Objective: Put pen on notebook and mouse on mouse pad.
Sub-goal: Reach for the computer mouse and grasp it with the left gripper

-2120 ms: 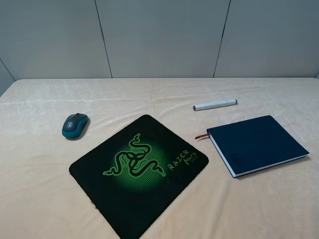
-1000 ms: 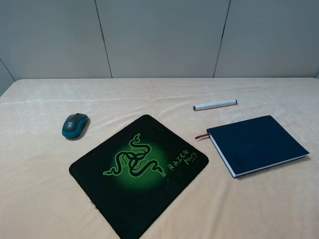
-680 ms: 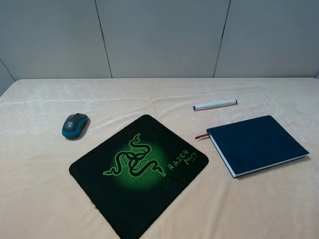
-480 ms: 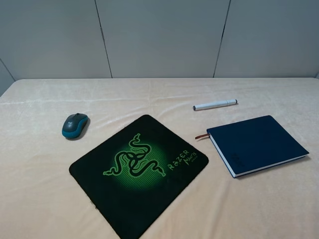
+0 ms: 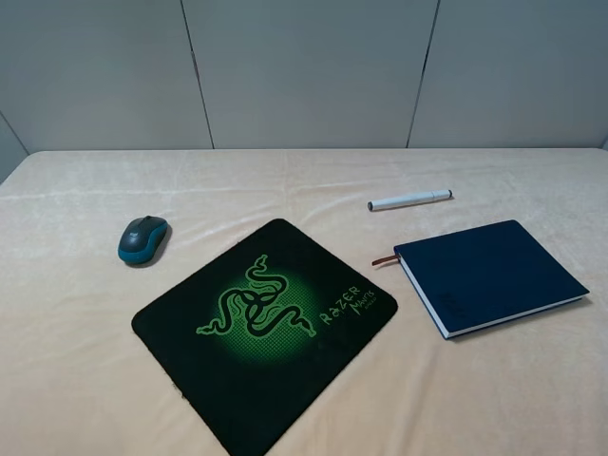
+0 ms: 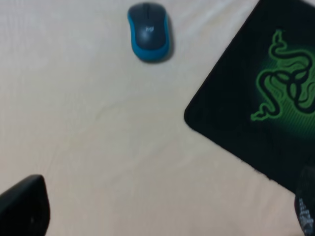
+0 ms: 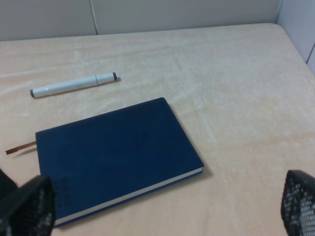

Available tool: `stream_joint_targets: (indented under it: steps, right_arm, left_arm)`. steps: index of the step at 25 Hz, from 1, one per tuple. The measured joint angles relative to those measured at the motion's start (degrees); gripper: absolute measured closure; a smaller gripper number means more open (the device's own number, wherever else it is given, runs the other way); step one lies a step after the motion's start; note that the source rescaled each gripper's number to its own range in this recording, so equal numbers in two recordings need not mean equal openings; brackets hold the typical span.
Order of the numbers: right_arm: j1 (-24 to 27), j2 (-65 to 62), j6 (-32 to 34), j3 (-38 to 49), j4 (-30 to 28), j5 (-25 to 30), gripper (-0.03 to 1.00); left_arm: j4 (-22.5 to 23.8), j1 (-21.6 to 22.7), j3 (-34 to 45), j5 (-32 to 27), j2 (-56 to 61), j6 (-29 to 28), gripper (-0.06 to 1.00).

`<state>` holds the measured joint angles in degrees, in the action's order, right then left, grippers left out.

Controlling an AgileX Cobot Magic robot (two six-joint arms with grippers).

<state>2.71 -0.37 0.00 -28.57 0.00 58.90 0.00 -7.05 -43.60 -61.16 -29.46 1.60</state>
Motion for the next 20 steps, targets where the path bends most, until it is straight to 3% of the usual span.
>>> stream_joint_targets:
  steps: [6,20]
  right_arm:
    - [0.00,0.00,0.00,0.00,0.00,0.00,-0.03]
    - [0.00,0.00,0.00,0.00,0.00,0.00,-0.03]
  left_arm:
    - [0.00,0.00,-6.78,0.64,-19.57,-0.07,-0.06]
    - [3.69,0.00,-16.28,10.56,-53.83,-5.12,-0.04]
